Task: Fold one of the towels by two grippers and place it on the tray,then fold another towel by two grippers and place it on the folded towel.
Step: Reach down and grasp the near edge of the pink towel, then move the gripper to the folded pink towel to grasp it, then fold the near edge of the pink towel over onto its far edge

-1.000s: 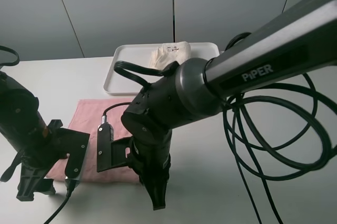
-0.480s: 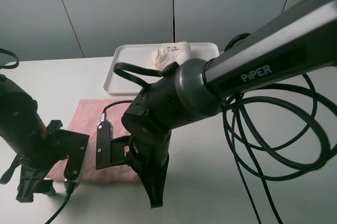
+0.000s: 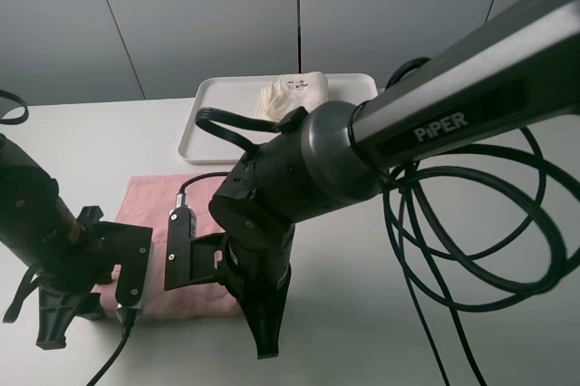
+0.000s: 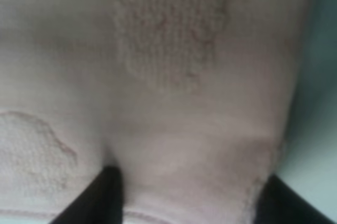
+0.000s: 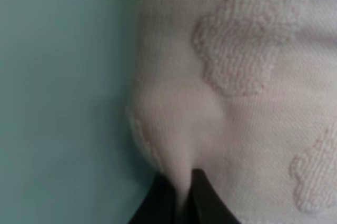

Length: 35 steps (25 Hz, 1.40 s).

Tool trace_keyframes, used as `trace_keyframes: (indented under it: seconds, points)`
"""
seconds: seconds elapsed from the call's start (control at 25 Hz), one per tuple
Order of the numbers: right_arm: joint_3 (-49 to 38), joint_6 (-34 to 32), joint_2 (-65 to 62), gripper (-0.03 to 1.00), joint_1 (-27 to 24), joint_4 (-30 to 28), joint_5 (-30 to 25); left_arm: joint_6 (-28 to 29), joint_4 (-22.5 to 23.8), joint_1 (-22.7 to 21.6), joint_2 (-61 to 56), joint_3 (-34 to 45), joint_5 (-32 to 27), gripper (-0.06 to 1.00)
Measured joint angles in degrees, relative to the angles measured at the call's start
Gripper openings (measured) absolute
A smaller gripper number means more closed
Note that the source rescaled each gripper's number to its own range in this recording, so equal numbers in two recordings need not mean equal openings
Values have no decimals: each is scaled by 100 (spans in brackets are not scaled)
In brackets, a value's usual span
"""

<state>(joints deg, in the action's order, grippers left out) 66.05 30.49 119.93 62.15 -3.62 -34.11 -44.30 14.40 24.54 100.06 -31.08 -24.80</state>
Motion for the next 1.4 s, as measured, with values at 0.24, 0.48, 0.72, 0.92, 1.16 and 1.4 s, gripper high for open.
trace_keyframes:
  seconds: [0.24,0.48,0.72,0.92,1.16,1.4]
  points:
    - [0,-486,0,0,0,0,-11,99,82,0,0,0,154,1]
    - [0,-833,-84,0,-109,13,-111,332,41,0,-24,0,152,1]
    - [0,-974,-551,0,-483,243,-318,610,-115,0,-339,47,190,1]
    - [0,-986,-934,0,-735,549,-703,906,-377,0,-825,47,190,1]
    - [0,-993,-1302,0,-748,654,-1334,942,-1116,0,-1522,59,-33,1]
    - [0,-1028,-1437,0,-748,935,-1923,952,-1960,0,-2026,59,-695,1]
